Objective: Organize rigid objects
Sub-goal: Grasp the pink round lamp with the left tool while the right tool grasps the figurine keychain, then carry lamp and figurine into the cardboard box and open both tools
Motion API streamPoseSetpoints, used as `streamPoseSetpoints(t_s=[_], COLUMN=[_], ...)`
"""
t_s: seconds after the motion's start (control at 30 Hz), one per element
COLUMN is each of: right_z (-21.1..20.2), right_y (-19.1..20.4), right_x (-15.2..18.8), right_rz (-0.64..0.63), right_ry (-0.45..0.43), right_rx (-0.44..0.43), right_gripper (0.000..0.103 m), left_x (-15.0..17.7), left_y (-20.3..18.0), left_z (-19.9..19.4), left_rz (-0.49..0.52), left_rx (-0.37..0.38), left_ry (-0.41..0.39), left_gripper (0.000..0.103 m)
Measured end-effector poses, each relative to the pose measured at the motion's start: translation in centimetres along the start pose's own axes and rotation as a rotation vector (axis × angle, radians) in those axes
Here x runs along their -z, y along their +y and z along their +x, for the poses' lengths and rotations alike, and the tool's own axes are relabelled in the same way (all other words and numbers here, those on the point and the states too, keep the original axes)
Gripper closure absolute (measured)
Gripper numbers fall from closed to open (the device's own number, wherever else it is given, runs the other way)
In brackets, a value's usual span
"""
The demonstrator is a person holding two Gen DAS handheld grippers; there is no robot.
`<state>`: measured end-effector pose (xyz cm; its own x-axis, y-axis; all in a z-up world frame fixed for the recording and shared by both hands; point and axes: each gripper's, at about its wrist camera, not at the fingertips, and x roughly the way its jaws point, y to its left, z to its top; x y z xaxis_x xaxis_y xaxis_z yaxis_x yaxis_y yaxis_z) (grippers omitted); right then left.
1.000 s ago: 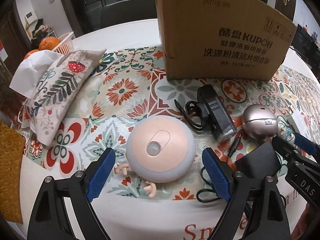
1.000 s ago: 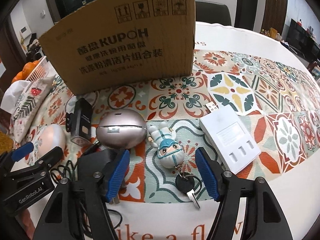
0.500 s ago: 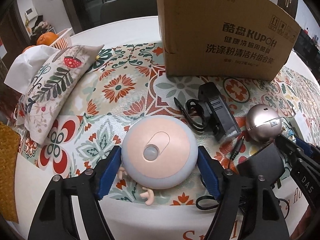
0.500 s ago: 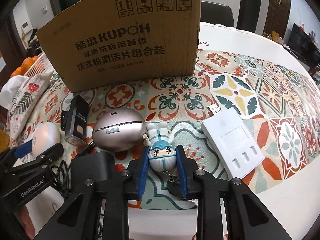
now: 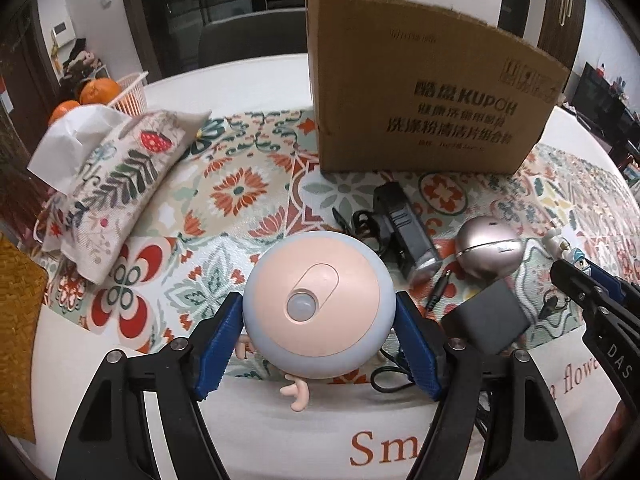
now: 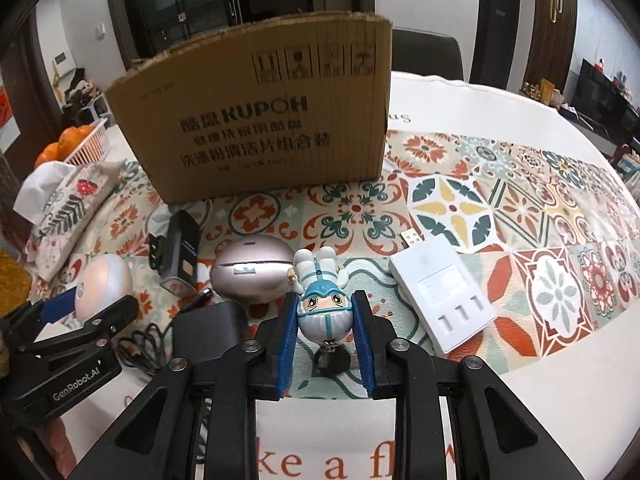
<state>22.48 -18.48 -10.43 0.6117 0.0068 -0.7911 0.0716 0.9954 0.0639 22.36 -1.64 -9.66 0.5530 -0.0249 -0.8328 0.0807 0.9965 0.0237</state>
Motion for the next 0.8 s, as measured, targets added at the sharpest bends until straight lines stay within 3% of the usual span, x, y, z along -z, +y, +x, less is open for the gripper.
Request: streamPoseSetpoints(t_s=[0.8], right_z=[-6.4], right_y=[0.4], right_x=[-3.2], right_rz=[0.0], right_ry=[-0.17], right_rx=[-0.095], right_gripper=[0.075], left_x=[-3.9], left_y=[-0.7], left_z=[-7.2], left_rz=[0.037], left_rx=[0.062], left_ry=[-0.187], left_gripper=[0.029])
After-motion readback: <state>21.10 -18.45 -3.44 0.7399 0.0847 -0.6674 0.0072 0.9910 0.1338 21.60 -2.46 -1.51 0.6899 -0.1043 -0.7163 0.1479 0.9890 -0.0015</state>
